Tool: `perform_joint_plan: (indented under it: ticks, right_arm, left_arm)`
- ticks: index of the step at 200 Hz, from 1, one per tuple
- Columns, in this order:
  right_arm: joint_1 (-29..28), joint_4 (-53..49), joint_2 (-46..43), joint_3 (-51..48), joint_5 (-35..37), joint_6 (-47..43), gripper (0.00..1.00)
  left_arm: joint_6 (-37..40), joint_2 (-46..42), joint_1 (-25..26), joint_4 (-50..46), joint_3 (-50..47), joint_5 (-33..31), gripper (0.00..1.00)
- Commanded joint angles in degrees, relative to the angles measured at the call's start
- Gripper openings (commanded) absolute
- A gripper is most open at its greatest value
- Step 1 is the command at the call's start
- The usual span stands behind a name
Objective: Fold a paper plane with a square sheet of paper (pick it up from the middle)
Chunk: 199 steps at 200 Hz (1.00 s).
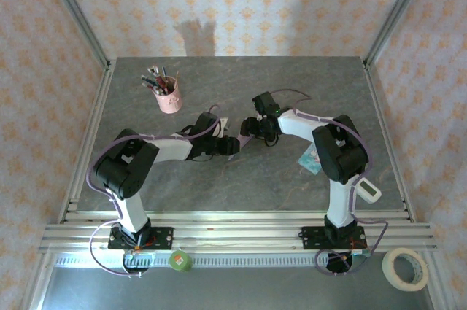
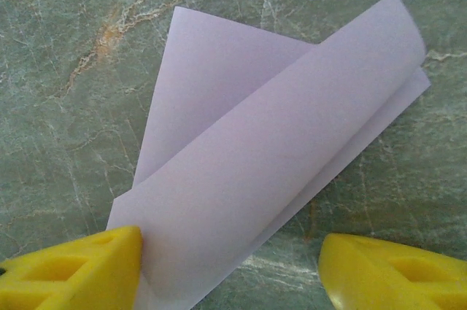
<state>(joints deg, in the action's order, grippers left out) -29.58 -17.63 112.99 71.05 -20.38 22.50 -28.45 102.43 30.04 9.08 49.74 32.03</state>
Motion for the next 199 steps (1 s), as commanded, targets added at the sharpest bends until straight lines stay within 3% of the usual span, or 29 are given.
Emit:
perform_joint_plan:
  ticks: [1, 104, 155, 199]
  right_arm:
    - [-0.2, 3.6, 8.8, -2.4, 1.2, 0.0, 0.68]
    - [-0.2, 3.4, 9.5, -2.3, 1.6, 0.3, 0.69]
    - [-0.2, 3.3, 9.7, -2.6, 1.7, 0.4, 0.69]
    - [-0.2, 3.4, 10.3, -2.7, 1.9, 0.4, 0.69]
  left_arm:
    - [1.6, -1.0, 0.8, -2.6, 1.8, -2.5, 0.46]
    - [4.5, 3.3, 1.3, -5.9, 3.6, -4.1, 0.48]
    - [4.6, 4.4, 1.3, -5.8, 2.8, -4.5, 0.34]
    - [4.2, 4.9, 1.3, -4.7, 1.8, -4.3, 0.28]
